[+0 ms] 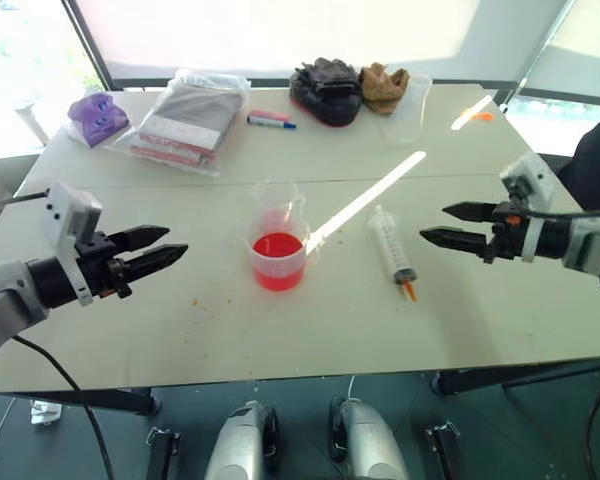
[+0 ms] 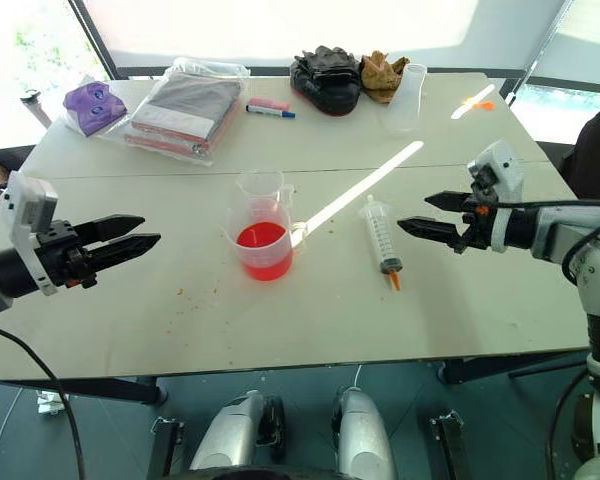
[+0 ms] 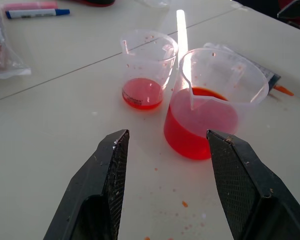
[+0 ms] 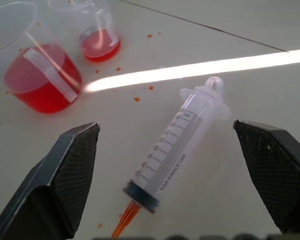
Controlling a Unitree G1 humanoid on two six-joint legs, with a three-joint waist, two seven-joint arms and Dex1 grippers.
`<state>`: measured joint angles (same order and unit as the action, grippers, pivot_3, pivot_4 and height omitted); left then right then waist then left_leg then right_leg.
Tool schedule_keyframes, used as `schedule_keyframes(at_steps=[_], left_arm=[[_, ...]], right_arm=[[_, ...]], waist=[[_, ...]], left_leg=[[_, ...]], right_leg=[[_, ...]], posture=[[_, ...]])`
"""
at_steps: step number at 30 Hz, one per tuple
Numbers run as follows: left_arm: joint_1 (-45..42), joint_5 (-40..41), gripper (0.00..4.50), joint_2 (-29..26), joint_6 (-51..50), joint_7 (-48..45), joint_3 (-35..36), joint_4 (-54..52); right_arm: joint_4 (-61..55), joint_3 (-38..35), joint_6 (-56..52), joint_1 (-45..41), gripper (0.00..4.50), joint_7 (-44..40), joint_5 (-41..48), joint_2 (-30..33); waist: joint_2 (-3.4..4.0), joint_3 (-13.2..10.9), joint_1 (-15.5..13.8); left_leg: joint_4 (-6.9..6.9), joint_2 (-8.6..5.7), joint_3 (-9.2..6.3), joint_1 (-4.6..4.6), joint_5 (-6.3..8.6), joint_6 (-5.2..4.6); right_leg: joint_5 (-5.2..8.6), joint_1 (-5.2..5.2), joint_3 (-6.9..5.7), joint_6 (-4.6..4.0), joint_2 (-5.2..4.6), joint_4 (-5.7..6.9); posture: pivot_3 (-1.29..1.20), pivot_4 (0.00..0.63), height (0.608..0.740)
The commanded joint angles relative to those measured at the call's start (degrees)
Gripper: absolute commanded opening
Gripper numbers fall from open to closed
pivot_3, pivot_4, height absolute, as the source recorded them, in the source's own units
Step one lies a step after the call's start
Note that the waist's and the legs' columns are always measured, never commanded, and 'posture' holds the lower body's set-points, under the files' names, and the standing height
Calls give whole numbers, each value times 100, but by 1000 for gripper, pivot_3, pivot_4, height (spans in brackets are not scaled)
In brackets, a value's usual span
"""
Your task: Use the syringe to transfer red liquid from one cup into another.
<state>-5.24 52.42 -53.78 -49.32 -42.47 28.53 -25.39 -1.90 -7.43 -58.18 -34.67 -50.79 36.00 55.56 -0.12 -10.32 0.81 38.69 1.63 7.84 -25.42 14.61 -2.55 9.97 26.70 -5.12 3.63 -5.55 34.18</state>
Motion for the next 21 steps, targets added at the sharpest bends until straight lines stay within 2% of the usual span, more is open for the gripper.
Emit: schedule_keyframes(at_steps=[1, 4, 9, 15, 21], left_arm=[[-458, -220, 2585, -346, 295, -338, -66, 265], [-1095, -336, 2585, -687, 444, -844, -387, 682], [-2243, -677, 2585, -1045, 845, -1787, -1120, 1429], [-3303, -1088, 2585, -862, 1270, -2180, -1593, 2130], [-3151, -958, 2585, -706, 1125, -1968, -1228, 1818]], right_arm=[[492, 301, -1495, -1338, 4468, 611, -69, -227], [1385, 533, -2619, -2601, 4468, 928, -152, -755], [2547, 1570, -3078, -3742, 4468, 564, -348, -1062], [4061, 2936, -2343, -4458, 4468, -171, -1097, -1369], [5361, 3777, -1499, -4833, 4468, -1076, -1947, -1850]], waist=[[0, 0, 17], [0, 0, 20], [1, 0, -29], [1, 0, 14], [1, 0, 32]], left_leg=[[1, 3, -1, -1, 0, 0], [2, 12, 0, -9, -5, 9], [-9, 9, 5, -29, -16, 0], [26, 8, 18, -64, -25, 3], [31, 9, 20, -67, -27, 5]], right_leg=[[-2, 2, 1, -3, 0, 0], [-12, 16, 2, -20, 6, 4], [-12, 29, -5, -20, 16, 3], [-24, 43, -4, 3, 20, 9], [-28, 45, -2, 17, 21, 13]], posture=[[0, 150, 740], [0, 150, 740], [0, 150, 740], [0, 150, 740], [0, 150, 740]])
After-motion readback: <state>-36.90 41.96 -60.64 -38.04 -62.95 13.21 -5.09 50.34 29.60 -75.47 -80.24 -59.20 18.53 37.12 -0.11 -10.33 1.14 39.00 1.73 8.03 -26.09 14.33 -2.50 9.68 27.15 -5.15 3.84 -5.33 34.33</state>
